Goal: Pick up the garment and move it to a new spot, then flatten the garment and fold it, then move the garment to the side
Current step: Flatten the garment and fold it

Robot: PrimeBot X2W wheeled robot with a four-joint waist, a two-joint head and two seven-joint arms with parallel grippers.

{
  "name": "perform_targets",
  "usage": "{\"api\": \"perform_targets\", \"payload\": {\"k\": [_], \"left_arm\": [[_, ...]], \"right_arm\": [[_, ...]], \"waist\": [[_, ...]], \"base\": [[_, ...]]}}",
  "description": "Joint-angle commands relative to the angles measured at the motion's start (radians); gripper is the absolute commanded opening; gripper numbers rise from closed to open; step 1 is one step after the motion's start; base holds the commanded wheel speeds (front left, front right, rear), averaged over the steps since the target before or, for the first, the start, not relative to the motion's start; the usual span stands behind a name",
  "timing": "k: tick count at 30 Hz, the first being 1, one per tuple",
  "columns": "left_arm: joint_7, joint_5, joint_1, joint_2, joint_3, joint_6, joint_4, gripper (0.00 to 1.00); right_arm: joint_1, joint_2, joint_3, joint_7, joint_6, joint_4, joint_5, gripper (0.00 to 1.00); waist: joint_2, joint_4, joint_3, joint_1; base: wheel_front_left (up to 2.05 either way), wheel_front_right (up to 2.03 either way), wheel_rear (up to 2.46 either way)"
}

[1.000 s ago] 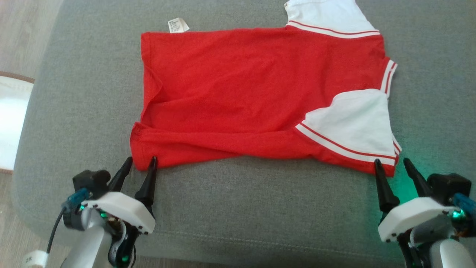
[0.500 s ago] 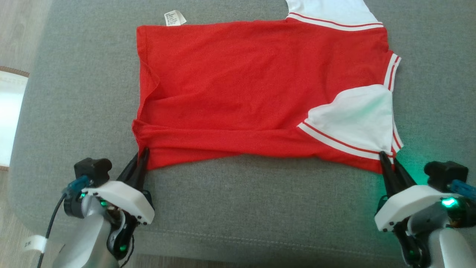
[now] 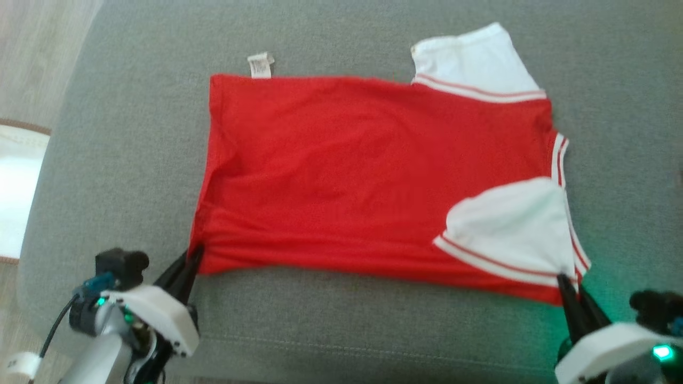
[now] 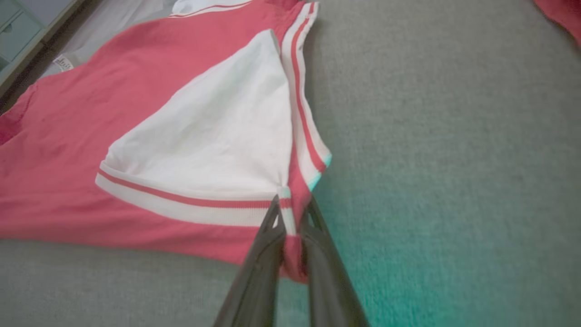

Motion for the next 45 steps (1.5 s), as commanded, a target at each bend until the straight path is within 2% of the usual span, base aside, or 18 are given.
{"api": "perform_targets", "payload": {"k": [1,6,7,8,9,13,19,24,28,39,42,45], "left_arm": [[0.017,-0.01,-0.004,0.054,0.041,0.009,-0.036,0.0],[0.053,-0.019,0.033,0.074,0.037,0.017,-0.102,0.0],[0.059,-0.022,0.041,0.074,0.038,0.023,-0.115,0.36],[0.065,-0.025,0.049,0.075,0.04,0.031,-0.126,1.0],[0.072,-0.029,0.057,0.075,0.041,0.038,-0.134,1.0],[0.062,-0.045,0.083,0.059,0.056,0.071,-0.165,1.0],[-0.073,-0.02,0.103,0.013,0.104,0.165,-0.249,1.0],[-0.126,0.035,0.099,0.002,0.117,0.228,-0.333,1.0],[-0.128,0.062,0.094,0.008,0.117,0.256,-0.386,1.0],[-0.092,0.074,0.081,0.037,0.114,0.272,-0.414,1.0],[-0.067,0.071,0.026,0.036,0.102,0.254,-0.398,1.0],[-0.027,0.058,-0.072,0.027,0.083,0.216,-0.344,1.0]], "right_arm": [[0.012,-0.01,0.012,-0.002,0.007,-0.041,0.011,0.0],[0.056,-0.01,0.035,0.0,0.007,-0.057,0.029,0.0],[0.064,-0.01,0.042,0.001,0.007,-0.06,0.034,0.09],[0.069,-0.01,0.051,0.003,0.007,-0.062,0.042,0.4],[0.073,-0.01,0.057,0.005,0.007,-0.063,0.047,1.0],[0.06,-0.01,0.055,-0.039,0.007,-0.083,0.007,1.0],[-0.001,-0.01,0.032,-0.153,0.007,-0.153,-0.091,1.0],[-0.054,-0.01,0.029,-0.176,0.007,-0.219,-0.14,1.0],[-0.07,-0.01,0.022,-0.173,0.007,-0.248,-0.148,1.0],[-0.06,-0.01,0.012,-0.163,0.007,-0.263,-0.129,1.0],[-0.068,-0.01,0.011,-0.161,0.007,-0.266,-0.124,1.0],[-0.088,-0.01,0.018,-0.162,0.007,-0.273,-0.125,1.0]], "waist": [[0.0,-0.008,-0.008,0.0],[0.0,-0.023,-0.019,0.0],[0.0,-0.026,-0.022,0.0],[0.0,-0.03,-0.025,0.0],[0.0,-0.033,-0.029,0.0],[0.0,-0.038,-0.047,0.0],[0.0,-0.027,-0.088,0.0],[0.0,-0.021,-0.114,0.0],[0.0,-0.02,-0.128,0.0],[0.0,-0.029,-0.122,0.0],[0.0,-0.031,-0.091,0.0],[0.0,-0.04,-0.043,0.0]], "base": [[0.0,0.0,0.0],[0.0,0.0,0.0],[0.0,0.0,0.0],[0.0,0.0,0.0],[0.0,0.0,0.0],[0.0,0.0,0.0],[0.0,0.0,0.0],[0.0,0.0,0.0],[0.0,0.0,0.0],[0.0,0.0,0.0],[0.0,0.0,0.0],[0.0,0.0,0.0]]}}
